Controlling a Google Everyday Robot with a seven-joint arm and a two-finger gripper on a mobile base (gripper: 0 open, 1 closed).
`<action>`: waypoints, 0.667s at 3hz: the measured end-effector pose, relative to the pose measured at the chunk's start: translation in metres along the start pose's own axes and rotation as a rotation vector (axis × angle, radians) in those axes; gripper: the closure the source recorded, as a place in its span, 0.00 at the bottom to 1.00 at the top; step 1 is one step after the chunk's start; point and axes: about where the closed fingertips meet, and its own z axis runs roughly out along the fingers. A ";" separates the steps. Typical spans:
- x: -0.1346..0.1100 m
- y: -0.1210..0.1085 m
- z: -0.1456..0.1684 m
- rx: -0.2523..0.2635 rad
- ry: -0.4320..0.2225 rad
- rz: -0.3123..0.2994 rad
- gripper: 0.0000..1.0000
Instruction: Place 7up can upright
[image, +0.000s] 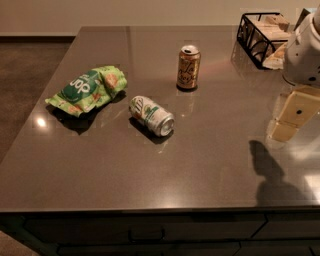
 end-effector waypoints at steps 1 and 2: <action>0.000 0.000 0.000 0.000 0.000 0.000 0.00; -0.011 -0.002 -0.002 -0.012 0.003 0.001 0.00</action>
Offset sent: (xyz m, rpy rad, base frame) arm 0.0080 0.0216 0.0065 -0.0030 0.0591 0.0030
